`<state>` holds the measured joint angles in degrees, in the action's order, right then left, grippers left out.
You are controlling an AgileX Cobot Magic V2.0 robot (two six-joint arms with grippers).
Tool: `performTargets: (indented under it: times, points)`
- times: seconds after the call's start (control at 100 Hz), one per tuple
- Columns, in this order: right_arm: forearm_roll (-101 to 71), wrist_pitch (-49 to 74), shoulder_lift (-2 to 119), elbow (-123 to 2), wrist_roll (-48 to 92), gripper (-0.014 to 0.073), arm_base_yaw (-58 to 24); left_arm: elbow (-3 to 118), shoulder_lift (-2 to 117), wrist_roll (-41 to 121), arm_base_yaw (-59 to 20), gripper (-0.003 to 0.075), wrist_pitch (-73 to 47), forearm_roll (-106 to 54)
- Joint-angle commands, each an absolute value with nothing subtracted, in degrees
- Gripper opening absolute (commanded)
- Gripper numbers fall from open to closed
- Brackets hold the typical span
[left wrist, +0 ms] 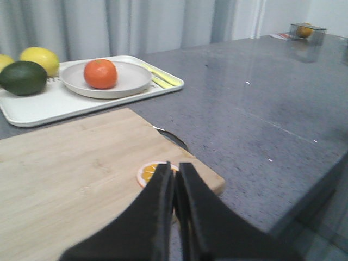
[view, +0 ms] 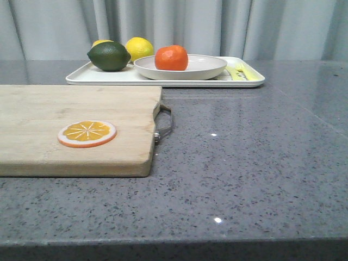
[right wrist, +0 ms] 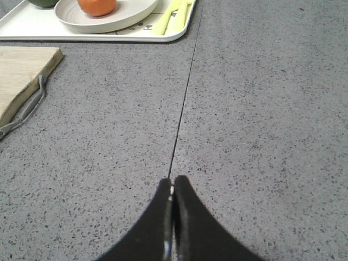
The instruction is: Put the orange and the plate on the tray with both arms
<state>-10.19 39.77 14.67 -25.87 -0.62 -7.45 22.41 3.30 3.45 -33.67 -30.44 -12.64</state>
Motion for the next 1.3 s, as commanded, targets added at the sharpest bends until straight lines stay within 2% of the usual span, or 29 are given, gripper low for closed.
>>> performTargets:
  times: [0.0, 0.34, 0.72, 1.29]
  points:
    - [-10.46, 36.01, 15.09, -27.31, 0.0, -0.0059, -7.29, 21.51, 3.84, 2.92, -31.6, -0.0019, -21.46, -12.24]
    - [-10.46, 36.01, 15.09, -27.31, 0.0, -0.0059, -7.29, 12.06, 3.84, 2.77, -19.05, -0.0019, -6.7, -8.7]
    - [-10.46, 36.01, 15.09, -27.31, 0.0, -0.0059, -7.29, 5.48, 0.61, -0.83, -6.14, -0.0019, -6.1, -6.8]
    - [-10.46, 36.01, 15.09, -27.31, 0.0, -0.0059, -7.29, -1.31, -2.01, -0.64, 4.14, -0.0019, -2.06, -5.4]
